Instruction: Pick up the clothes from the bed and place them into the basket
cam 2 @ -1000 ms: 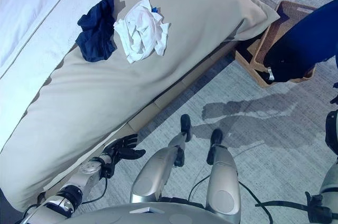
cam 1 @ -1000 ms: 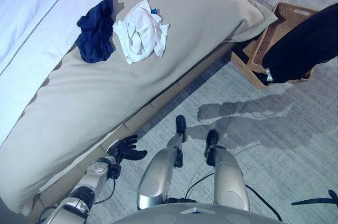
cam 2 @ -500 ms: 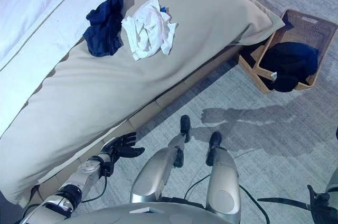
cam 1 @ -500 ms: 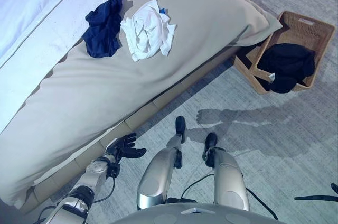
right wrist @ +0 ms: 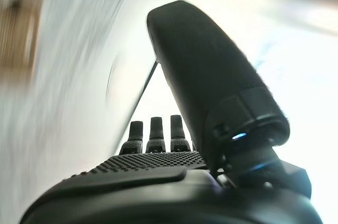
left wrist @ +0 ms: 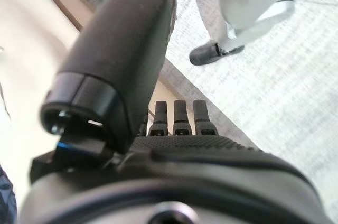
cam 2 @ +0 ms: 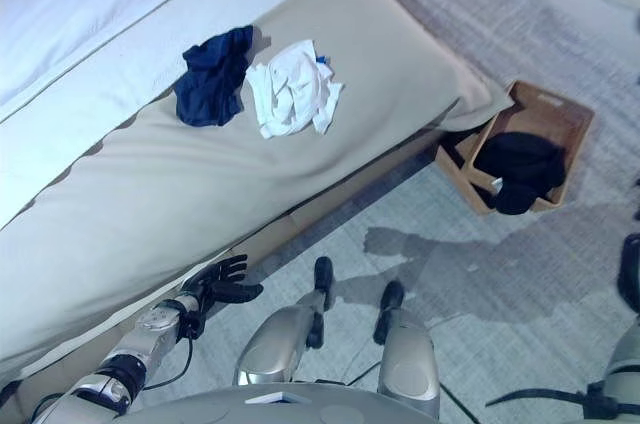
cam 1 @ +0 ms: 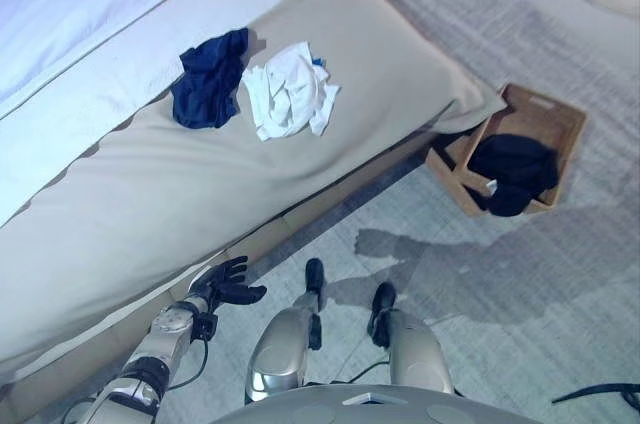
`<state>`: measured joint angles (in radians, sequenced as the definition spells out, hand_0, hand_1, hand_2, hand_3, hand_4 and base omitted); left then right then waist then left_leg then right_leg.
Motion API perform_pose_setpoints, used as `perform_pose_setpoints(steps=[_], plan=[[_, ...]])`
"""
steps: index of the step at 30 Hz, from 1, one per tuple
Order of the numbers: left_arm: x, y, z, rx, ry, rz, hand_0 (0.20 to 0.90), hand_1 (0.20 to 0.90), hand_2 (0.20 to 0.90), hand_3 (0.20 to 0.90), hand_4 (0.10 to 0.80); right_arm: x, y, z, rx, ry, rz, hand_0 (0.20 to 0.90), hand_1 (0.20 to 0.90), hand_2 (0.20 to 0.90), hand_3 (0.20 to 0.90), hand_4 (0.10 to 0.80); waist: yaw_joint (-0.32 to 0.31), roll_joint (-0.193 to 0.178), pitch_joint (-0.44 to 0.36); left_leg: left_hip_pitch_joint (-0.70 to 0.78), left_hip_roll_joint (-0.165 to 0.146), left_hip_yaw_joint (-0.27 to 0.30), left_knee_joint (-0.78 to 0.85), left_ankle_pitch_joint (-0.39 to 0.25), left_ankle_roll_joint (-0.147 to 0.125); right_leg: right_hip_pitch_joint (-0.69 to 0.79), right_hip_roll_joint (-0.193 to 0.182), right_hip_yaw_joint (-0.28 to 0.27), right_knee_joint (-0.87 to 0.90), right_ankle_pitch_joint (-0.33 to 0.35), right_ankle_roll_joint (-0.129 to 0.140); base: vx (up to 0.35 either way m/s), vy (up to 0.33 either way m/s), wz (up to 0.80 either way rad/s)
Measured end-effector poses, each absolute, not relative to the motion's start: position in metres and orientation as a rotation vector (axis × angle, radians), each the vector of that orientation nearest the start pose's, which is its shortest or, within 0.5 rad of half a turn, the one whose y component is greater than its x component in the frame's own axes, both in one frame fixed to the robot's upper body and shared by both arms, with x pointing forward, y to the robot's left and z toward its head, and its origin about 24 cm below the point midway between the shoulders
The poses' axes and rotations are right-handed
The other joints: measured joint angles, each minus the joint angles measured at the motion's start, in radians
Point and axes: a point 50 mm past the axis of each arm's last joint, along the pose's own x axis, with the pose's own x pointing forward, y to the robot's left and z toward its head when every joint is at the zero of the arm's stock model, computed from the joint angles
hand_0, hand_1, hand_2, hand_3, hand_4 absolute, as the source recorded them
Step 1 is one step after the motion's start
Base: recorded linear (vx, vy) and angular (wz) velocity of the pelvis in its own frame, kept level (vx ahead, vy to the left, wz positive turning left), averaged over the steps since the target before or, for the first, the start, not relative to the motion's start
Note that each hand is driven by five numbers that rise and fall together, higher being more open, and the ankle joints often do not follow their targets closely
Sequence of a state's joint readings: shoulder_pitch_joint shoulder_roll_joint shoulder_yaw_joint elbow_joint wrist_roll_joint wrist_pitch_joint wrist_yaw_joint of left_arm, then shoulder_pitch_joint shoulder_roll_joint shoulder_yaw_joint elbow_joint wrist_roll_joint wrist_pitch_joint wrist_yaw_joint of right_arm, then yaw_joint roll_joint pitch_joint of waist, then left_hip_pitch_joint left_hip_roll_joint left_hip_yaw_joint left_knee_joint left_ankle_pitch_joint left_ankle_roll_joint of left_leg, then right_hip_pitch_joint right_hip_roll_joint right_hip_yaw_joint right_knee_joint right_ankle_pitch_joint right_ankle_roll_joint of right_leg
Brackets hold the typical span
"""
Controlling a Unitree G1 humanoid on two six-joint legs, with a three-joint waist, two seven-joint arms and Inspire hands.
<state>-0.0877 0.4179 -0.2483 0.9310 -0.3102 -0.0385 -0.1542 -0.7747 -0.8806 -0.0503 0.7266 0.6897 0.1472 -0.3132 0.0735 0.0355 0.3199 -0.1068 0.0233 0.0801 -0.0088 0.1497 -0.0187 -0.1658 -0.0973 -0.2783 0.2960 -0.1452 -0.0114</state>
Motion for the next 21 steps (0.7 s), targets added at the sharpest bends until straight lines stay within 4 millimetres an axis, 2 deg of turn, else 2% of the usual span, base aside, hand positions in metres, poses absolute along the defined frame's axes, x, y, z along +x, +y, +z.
perform_pose_setpoints(steps=[1,4,6,9,11,12,13,15,18,21], plan=[[0.18,0.257,-0.109,0.159,0.853,-0.044,0.9,0.9,0.9,0.9,0.8,0.335,-0.36,0.177,0.139,-0.035,-0.596,0.9,0.9,0.9,0.9,0.8,0.001,-0.02,-0.03,0.003,0.002,0.011,0.0,-0.021,-0.002,-0.002,0.003,0.012,0.001,-0.012,0.004,0.062,0.21,-0.19],[0.169,0.254,-0.118,0.149,0.907,-0.038,0.9,0.9,0.9,0.9,0.8,0.32,-0.332,0.09,0.309,0.162,-0.505,0.9,0.9,0.9,0.9,0.8,-0.008,-0.039,-0.049,0.035,-0.004,0.031,-0.001,-0.03,0.009,0.022,0.001,0.03,-0.003,-0.008,0.0,0.07,0.228,-0.19],[0.156,0.249,-0.127,0.132,0.956,-0.018,0.9,0.9,0.9,0.9,0.8,0.284,-0.313,0.017,0.405,0.329,-0.518,0.9,0.9,0.9,0.9,0.8,-0.024,-0.039,-0.07,0.075,-0.008,0.051,-0.017,-0.037,0.018,0.057,0.002,0.047,-0.029,-0.007,0.002,0.044,0.235,-0.22],[0.131,0.239,-0.14,0.113,1.026,-0.013,0.9,0.9,0.9,0.9,0.8,0.217,-0.292,-0.059,0.398,0.578,-0.551,0.9,0.9,0.9,0.9,0.8,-0.058,-0.029,-0.101,0.119,-0.011,0.069,-0.04,-0.042,0.026,0.112,0.01,0.066,-0.096,0.024,0.033,0.009,0.22,-0.28],[0.118,0.235,-0.147,0.099,1.068,-0.005,0.9,0.9,0.9,0.9,0.8,0.189,-0.286,-0.084,0.364,0.677,-0.568,0.9,0.9,0.9,0.9,0.8,-0.089,-0.025,-0.113,0.144,-0.008,0.09,-0.059,-0.043,0.028,0.142,0.02,0.08,-0.144,0.051,0.046,0.017,0.165,-0.3],[0.108,0.235,-0.151,0.092,1.101,0.007,0.9,0.9,0.9,0.9,0.8,0.166,-0.283,-0.1,0.32,0.755,-0.587,0.9,0.9,0.9,0.9,0.8,-0.11,-0.026,-0.125,0.164,-0.006,0.1,-0.071,-0.044,0.028,0.177,0.028,0.087,-0.192,0.069,0.052,0.04,0.16,-0.26],[0.107,0.234,-0.151,0.09,1.104,0.01,0.9,0.9,0.9,0.9,0.8,0.158,-0.284,-0.106,0.286,0.792,-0.582,0.9,0.9,0.9,0.9,0.8,-0.112,-0.027,-0.129,0.173,-0.005,0.107,-0.077,-0.044,0.029,0.187,0.031,0.095,-0.205,0.076,0.053,0.051,0.192,-0.31],[0.102,0.237,-0.153,0.12,1.112,0.011,0.9,0.9,0.9,0.9,0.8,0.12,-0.28,-0.13,0.203,0.935,-0.575,0.9,0.9,0.9,0.9,0.8,-0.117,-0.04,-0.167,0.184,-0.005,0.116,-0.08,-0.053,0.03,0.213,0.037,0.107,-0.261,0.097,0.055,0.029,0.138,-0.18],[0.095,0.241,-0.155,0.146,1.139,0.014,0.9,0.9,0.9,0.9,0.8,0.092,-0.271,-0.146,0.194,1.061,-0.553,0.9,0.9,0.9,0.9,0.8,-0.122,-0.047,-0.205,0.185,-0.006,0.117,-0.08,-0.061,0.026,0.213,0.038,0.112,-0.265,0.098,0.054,0.008,0.155,-0.02],[0.09,0.243,-0.157,0.155,1.168,0.016,0.9,0.9,0.9,0.9,0.8,0.081,-0.265,-0.153,0.19,1.117,-0.534,0.9,0.9,0.9,0.9,0.8,-0.12,-0.038,-0.226,0.188,-0.009,0.121,-0.08,-0.068,0.033,0.21,0.037,0.126,-0.26,0.098,0.054,0.008,0.187,-0.06]])
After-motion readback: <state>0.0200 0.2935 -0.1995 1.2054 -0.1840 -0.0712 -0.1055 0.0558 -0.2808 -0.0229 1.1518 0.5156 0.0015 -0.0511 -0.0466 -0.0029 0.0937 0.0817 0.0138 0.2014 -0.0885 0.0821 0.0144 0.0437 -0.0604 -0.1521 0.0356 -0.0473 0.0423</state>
